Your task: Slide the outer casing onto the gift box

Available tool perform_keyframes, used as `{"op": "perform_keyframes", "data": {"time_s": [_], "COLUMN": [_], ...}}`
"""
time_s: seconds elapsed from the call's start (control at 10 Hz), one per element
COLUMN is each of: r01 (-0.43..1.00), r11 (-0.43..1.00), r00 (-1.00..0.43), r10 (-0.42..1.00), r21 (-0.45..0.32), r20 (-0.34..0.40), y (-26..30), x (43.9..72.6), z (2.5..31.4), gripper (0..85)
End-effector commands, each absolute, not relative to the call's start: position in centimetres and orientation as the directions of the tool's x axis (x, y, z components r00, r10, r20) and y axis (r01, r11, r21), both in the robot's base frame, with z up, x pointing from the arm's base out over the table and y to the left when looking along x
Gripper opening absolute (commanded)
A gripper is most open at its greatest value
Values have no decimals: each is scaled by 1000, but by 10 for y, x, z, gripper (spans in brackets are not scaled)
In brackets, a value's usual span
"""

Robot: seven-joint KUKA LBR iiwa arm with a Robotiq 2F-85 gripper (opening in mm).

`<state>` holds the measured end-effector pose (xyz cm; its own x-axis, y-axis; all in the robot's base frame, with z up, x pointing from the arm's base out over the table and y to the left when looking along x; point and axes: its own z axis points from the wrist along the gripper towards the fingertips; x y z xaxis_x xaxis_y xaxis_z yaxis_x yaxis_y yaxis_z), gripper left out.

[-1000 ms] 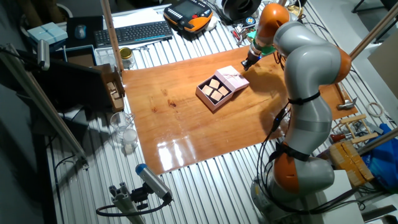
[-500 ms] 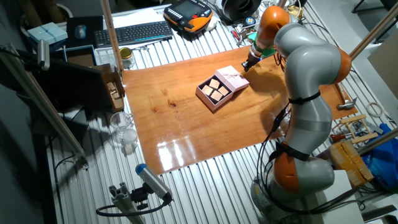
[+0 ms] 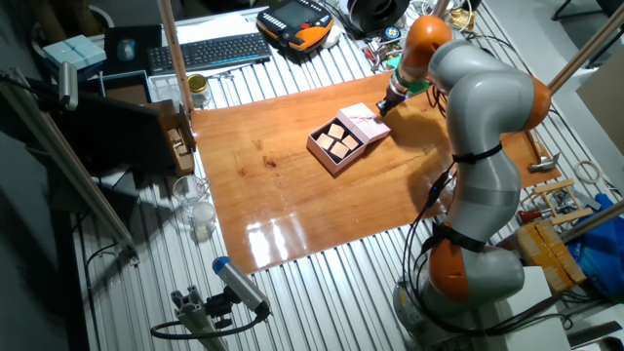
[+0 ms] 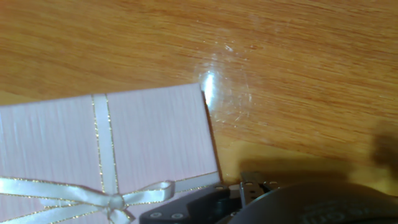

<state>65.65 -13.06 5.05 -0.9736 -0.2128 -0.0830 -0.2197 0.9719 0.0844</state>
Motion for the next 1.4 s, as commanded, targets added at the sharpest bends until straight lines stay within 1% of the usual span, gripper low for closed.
{"op": "perform_keyframes", "data": {"time_s": [0.0, 0.4, 0.9, 1.3], "r01": [-219, -236, -252, -253], "r11": [972, 966, 957, 955], "r00": [-974, -970, -964, -964], "r10": [-212, -227, -236, -236], "r21": [88, 103, 143, 154], "r20": [-86, -91, -120, -122], "y": [-129, -128, -124, -119], "x": [657, 660, 659, 659], "z": [48, 41, 38, 38], "gripper": [0, 0, 0, 0]}}
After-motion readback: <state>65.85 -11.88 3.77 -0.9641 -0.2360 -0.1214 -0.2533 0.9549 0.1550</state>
